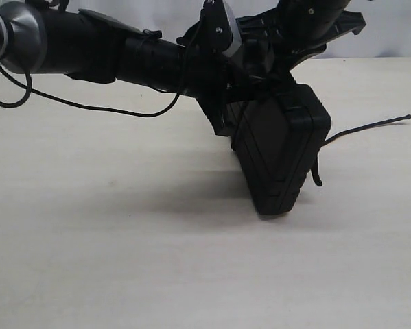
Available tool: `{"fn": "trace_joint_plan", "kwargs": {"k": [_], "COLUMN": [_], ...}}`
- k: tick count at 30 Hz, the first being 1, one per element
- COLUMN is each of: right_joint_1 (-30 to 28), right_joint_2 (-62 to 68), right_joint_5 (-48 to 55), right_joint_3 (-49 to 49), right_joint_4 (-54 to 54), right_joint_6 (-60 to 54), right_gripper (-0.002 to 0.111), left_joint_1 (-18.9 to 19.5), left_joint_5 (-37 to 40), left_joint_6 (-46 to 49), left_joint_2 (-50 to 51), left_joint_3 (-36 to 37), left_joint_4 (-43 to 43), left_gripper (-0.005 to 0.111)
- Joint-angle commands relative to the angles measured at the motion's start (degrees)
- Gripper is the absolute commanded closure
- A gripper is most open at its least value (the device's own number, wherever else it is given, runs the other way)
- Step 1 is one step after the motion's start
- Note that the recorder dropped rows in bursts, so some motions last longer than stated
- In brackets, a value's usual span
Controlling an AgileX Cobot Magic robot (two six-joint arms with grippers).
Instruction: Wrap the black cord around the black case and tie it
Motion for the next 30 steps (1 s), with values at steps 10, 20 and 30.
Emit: {"fn": "trace_joint_plan", "kwargs": {"k": [10, 20, 30], "right_joint_1": [-0.07, 8.54, 15.10], "right_joint_2": [2.59, 6.07, 10.59], "right_joint_5": [1.79, -4.39, -10.59], "right_joint_3": [0.20, 0.90, 0.90], "right_joint_4": [3.17, 13.66, 17.87], "right_joint_6": [-1.07, 0.13, 1.43], "right_gripper": [0.104, 0.104, 0.104], "left_joint_1": [2.32, 22.37, 24.26], "left_joint_5": [-4.87, 4.56, 13.21], "left_joint_6": [-17.06, -46.02, -45.85], "left_joint_2": [-7.47, -14.79, -14.79], "left_joint_3": [-0.14, -0.02, -0.02], "left_joint_4": [20.17, 27.74, 28.02], "left_gripper": [0.058, 0.059, 0.059]}}
